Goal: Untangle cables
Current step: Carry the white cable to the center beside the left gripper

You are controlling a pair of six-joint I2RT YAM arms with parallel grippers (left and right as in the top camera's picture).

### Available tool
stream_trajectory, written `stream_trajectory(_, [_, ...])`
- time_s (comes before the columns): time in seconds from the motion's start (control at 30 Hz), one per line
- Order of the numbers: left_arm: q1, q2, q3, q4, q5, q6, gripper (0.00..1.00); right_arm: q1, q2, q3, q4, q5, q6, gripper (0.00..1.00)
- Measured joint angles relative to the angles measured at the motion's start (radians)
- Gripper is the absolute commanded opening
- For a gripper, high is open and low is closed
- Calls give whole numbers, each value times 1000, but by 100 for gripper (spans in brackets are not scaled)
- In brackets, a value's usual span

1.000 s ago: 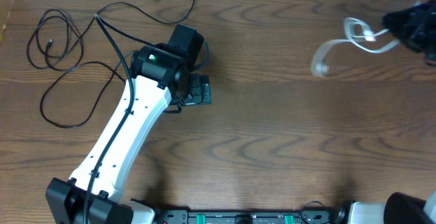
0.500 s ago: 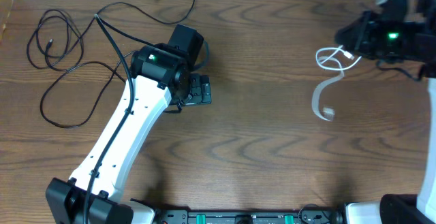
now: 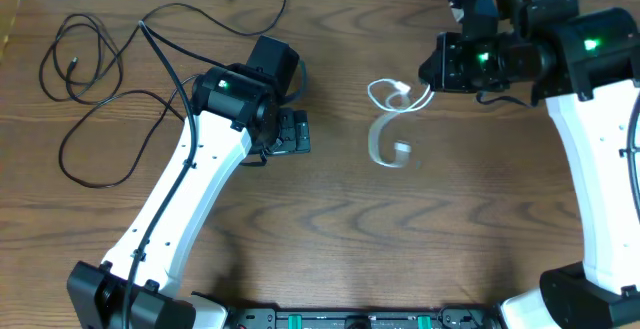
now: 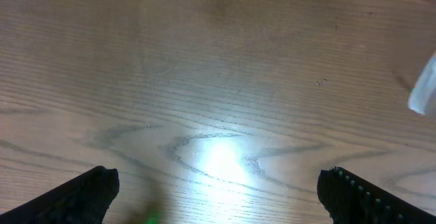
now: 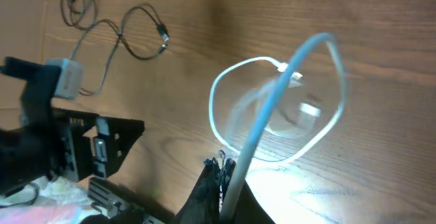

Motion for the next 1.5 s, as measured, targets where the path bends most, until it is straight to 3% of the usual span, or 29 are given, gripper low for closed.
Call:
stream_trajectory(0.43, [0,0,0,0,0,0,98,10,16,-60,-70,70,-53,1])
stream_trajectory(0.9, [0,0,0,0,0,0,98,135,19,-362,195,13,-60,1])
stream_trajectory(1.27, [0,0,0,0,0,0,98,169,21,-371,408,-164,-33,1])
stream_trajectory(1.5, [0,0,0,0,0,0,98,129,21,-351,383,-191,-15,1])
